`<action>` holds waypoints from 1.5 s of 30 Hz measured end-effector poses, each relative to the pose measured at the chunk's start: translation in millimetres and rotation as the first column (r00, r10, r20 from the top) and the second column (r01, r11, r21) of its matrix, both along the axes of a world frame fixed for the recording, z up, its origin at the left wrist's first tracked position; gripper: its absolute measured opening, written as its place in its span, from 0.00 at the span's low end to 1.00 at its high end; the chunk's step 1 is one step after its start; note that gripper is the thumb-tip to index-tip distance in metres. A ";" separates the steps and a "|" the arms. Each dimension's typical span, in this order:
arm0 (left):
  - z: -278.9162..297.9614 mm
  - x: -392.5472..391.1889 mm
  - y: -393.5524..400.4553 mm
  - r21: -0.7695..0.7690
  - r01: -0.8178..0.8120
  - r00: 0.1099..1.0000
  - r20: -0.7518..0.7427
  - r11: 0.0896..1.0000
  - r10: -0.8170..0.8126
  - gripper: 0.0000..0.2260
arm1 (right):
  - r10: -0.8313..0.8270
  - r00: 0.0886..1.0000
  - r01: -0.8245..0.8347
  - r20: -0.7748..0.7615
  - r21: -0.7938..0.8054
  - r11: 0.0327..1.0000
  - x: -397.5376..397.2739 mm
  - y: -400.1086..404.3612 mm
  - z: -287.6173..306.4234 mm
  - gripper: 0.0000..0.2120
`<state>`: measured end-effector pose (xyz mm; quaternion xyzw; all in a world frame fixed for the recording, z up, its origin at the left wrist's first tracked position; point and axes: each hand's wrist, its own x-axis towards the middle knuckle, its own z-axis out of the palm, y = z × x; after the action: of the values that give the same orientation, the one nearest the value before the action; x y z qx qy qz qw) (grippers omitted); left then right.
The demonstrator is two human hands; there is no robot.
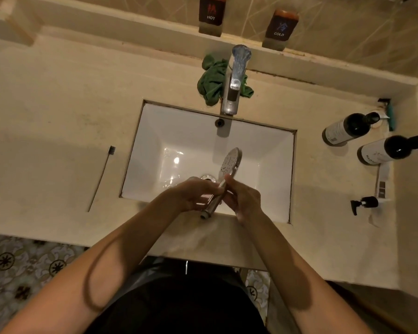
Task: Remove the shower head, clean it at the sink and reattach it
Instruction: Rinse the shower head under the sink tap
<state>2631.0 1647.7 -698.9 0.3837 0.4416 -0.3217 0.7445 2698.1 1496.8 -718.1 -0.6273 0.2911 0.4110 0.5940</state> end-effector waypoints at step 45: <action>48.7 -62.5 -101.6 0.267 0.487 0.725 0.408 0.832 -0.555 0.16 | -0.607 0.767 0.523 0.210 0.344 0.780 -147.1 -116.8 60.1 0.10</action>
<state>2568.6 1546.1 -650.3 0.6101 0.1436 -0.3832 0.6785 2551.0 1380.0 -658.0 -0.4802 0.3131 0.1426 0.8068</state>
